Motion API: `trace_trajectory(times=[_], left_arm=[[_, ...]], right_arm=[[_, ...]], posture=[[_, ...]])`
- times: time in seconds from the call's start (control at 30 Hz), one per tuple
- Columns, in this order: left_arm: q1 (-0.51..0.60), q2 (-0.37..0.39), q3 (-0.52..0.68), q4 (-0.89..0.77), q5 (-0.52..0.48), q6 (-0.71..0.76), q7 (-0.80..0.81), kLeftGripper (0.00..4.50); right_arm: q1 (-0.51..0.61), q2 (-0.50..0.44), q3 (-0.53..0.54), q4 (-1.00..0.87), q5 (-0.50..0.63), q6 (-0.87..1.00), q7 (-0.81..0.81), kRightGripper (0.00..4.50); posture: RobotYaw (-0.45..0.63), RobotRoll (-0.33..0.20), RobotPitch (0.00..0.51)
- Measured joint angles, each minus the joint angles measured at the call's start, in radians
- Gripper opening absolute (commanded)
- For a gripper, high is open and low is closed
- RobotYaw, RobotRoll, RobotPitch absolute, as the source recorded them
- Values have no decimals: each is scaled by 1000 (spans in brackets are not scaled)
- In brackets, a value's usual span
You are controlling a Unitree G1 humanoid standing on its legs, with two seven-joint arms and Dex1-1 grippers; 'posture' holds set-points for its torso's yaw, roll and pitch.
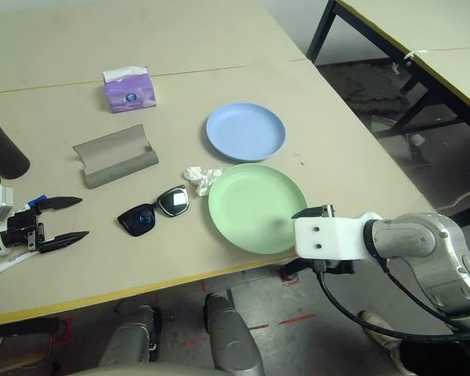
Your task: Organize and tidy the items on the table.
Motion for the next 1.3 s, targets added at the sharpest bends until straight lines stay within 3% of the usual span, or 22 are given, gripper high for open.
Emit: trace_trajectory(times=[0.07,0.17,0.5,1.0,1.17,1.3], left_arm=[[0,0,0,0,-2,0,3,4500],[1,0,0,0,-4,0,5,4500],[-8,0,3,0,-13,1,16,4500],[-26,-5,6,-1,-14,1,24,4500],[-25,-10,6,-1,-13,1,25,4500],[-34,-11,6,11,-13,-2,25,4500]], right_arm=[[-11,9,2,-9,1,2,0,4332],[-15,15,6,-15,3,6,2,3724],[-1,20,6,-51,16,37,11,77],[-25,-14,0,-70,34,53,39,32],[-82,-66,-10,-71,57,65,84,32],[-201,-99,-12,-76,82,84,121,32]], posture=[[-231,0,199],[-228,0,194],[-231,0,181],[-241,0,179],[-253,0,176],[-260,0,172]])
